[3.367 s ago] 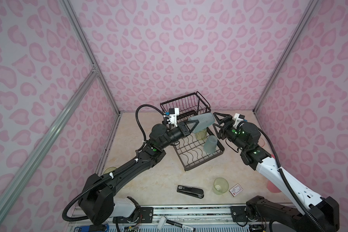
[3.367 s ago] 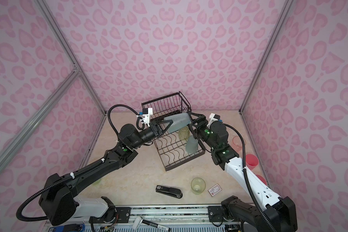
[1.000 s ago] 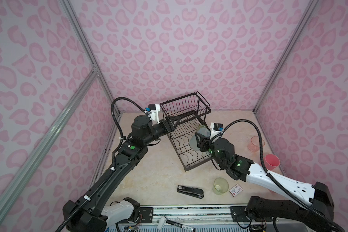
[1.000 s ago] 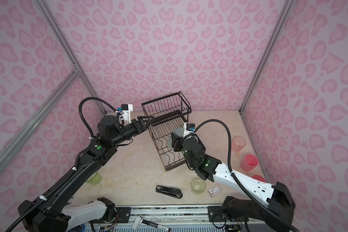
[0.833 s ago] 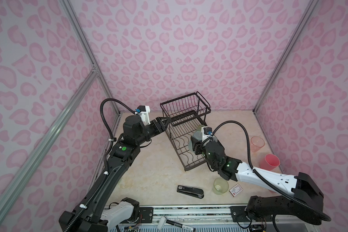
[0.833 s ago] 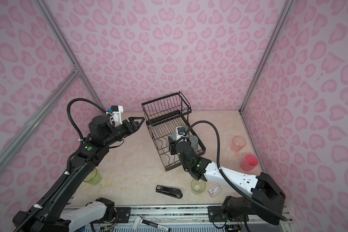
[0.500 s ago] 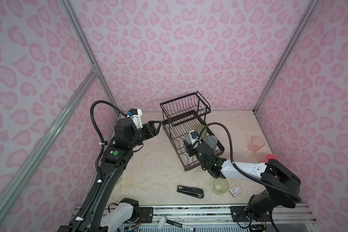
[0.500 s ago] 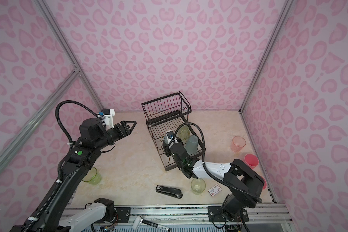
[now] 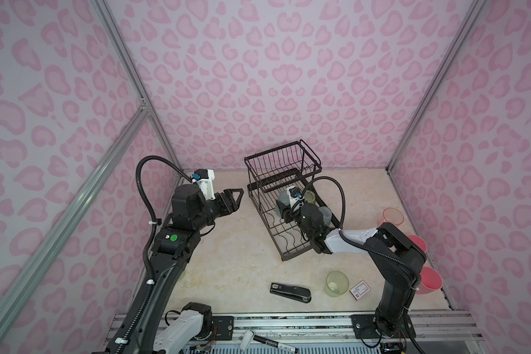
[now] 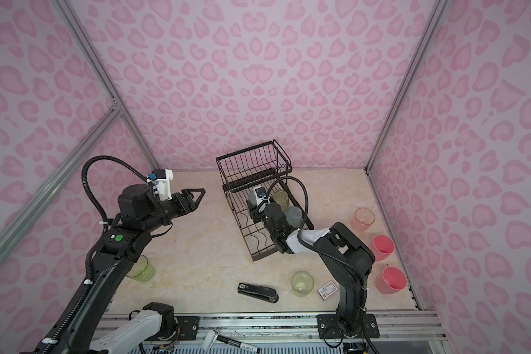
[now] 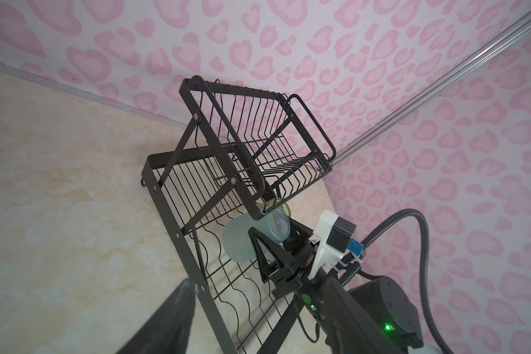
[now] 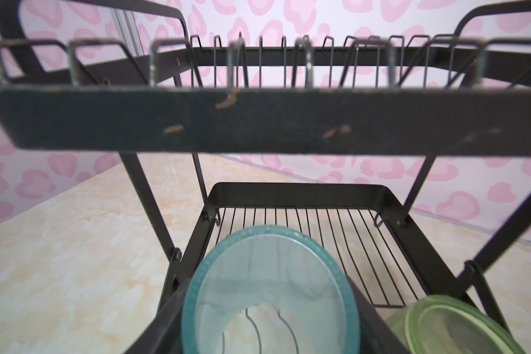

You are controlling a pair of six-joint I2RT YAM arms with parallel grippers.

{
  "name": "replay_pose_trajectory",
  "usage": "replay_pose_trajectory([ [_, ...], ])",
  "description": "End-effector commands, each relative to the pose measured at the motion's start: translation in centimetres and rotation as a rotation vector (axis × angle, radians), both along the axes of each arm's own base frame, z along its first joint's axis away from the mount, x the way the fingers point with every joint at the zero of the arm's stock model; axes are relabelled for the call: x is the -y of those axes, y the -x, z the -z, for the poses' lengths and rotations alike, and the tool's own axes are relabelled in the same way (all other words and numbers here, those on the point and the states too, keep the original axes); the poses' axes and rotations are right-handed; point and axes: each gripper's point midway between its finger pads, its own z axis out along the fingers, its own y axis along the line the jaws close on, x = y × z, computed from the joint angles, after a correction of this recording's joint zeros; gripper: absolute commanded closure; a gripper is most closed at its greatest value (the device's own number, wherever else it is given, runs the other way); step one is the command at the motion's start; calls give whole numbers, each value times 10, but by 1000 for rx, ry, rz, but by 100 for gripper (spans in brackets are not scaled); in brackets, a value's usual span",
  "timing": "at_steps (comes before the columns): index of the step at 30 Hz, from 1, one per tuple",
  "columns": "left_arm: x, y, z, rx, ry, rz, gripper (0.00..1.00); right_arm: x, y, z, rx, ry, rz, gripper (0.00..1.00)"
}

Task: Load cups into a dish rack
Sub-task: Place the cup upside down at the dish rack.

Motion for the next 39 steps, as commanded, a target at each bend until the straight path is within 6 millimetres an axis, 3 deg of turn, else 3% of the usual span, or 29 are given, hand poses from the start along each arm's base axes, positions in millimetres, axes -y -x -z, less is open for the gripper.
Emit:
replay_pose_trajectory([
  [1, -2, -1, -4, 36, -16, 4, 31, -9, -10, -6, 48, 1, -31, 58],
  [9, -4, -4, -3, 37, -11, 6, 31, -6, -35, 5, 45, 8, -14, 57],
  [23, -7, -8, 1, 32, -5, -2, 31, -9, -58, 20, 50, 20, 11, 57],
  [34, -9, -8, 7, 21, -1, -6, 32, -6, -48, 19, 77, 42, 33, 56],
  [39, -10, -7, 10, 17, -4, -8, 32, -6, -47, 28, 56, 50, 39, 56],
])
